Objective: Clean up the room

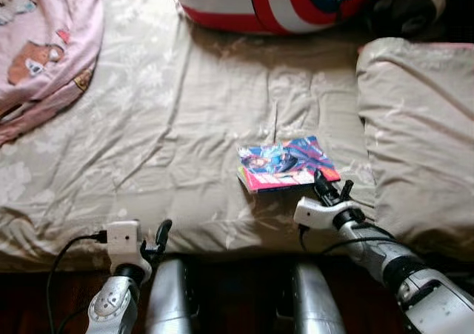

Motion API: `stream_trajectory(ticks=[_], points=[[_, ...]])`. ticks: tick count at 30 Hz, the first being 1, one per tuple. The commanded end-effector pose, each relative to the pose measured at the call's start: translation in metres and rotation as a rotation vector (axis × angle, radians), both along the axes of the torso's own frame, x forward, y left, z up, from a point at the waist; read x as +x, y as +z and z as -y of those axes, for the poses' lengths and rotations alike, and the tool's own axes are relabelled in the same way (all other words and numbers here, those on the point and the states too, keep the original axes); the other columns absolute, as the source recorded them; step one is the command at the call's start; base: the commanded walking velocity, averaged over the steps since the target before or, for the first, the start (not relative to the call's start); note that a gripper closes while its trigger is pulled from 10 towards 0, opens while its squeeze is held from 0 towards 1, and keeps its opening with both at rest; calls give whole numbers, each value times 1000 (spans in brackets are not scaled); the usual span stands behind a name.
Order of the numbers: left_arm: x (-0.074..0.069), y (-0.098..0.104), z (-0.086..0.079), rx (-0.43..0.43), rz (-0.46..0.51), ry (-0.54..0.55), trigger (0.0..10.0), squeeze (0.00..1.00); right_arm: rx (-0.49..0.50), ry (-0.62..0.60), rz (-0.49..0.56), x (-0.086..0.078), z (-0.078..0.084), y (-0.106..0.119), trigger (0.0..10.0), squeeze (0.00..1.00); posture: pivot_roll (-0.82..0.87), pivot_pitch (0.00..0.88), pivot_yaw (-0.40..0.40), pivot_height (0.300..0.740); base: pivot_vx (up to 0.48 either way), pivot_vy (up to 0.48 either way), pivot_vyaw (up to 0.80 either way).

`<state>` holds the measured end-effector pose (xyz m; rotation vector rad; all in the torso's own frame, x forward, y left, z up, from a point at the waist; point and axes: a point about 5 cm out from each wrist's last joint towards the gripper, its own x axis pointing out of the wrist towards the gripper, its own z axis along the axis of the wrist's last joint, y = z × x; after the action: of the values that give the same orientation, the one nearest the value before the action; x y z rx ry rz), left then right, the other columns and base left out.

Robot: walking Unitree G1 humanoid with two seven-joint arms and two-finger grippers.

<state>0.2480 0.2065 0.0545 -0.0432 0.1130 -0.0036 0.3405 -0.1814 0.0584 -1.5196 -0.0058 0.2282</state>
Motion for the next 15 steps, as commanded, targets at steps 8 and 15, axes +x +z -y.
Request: stream_trajectory(ticks=[8, 15], points=[[-17, -4, -4, 4, -51, 13, 10000, 0, 8, -9, -252, -37, -9, -51, 10000, 0, 101, 460, -42, 618, 0, 0, 0], [-22, -3, -5, 10, -61, 15, 10000, 0, 32, -47, -244, -33, -5, -46, 10000, 0, 102, 473, -42, 618, 0, 0, 0]])
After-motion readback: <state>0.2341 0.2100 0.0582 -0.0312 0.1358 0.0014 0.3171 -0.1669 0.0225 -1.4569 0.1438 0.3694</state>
